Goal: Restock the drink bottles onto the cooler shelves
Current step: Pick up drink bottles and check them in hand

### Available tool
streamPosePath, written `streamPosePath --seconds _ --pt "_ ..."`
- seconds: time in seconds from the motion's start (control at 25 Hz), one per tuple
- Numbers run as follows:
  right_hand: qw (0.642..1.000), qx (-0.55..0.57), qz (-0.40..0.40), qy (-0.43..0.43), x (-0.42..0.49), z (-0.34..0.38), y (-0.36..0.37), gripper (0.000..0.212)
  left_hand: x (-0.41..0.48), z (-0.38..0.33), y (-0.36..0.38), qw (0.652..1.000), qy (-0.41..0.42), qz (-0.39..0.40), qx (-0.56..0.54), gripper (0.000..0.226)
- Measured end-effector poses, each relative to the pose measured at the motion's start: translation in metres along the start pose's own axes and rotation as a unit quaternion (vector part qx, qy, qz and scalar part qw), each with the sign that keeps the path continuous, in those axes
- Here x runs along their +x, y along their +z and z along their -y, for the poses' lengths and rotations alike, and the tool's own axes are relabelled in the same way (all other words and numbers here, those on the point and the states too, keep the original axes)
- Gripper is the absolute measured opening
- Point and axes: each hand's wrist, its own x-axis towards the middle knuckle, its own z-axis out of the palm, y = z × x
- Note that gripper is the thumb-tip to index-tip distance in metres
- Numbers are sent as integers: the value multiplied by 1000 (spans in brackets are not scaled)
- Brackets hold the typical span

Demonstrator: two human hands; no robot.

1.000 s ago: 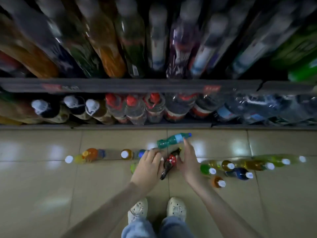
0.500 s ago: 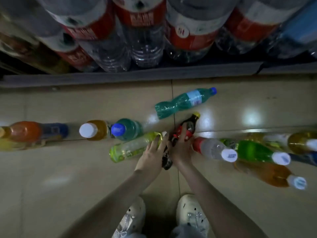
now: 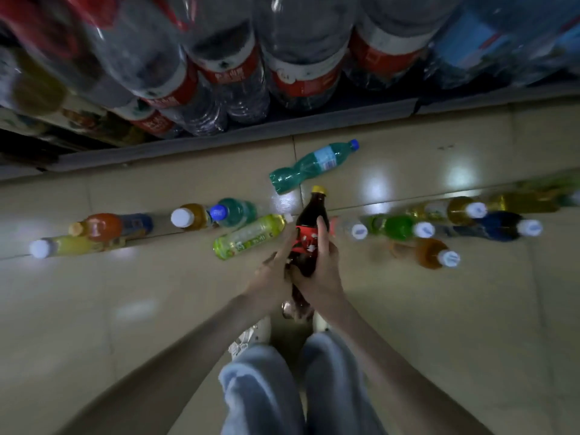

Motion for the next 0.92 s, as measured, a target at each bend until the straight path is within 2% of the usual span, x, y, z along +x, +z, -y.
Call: streamPosePath --seconds 0.08,0.16,0.24,0.32,0.4,0.48,0.56,0.64,0.84,0.92 --pt "999 29 12 -16 -44 42 -30 102 -59 -40 -23 1000 9 5 8 68" --pt "998 63 10 -15 -99 103 -76 105 -129 -99 -51 998 52 11 38 71" --pt "994 108 -7 -30 -146 174 -131 105 -185 -167 -79 990 121 -22 66 72" --pt "983 180 -38 -18 -194 242 -198 105 -236 -249 -104 966 227 -66 108 63" --pt "968 231 -98 -6 -235 293 -268 99 -279 -340 -119 956 270 -31 107 62" --pt "954 257 -152 2 -274 327 -342 78 -311 -420 -117 951 299 27 72 61" --pt "940 269 -206 -18 -310 349 -425 63 -333 -506 -98 937 345 53 27 53" --pt "929 275 -244 -46 -341 360 -510 59 -349 -593 -68 912 402 75 30 48" --pt "909 226 -328 -120 -414 366 -734 78 -390 -806 30 870 474 133 22 47" --pt "889 229 -363 -160 -437 373 -818 78 -407 -879 69 857 485 172 21 55"
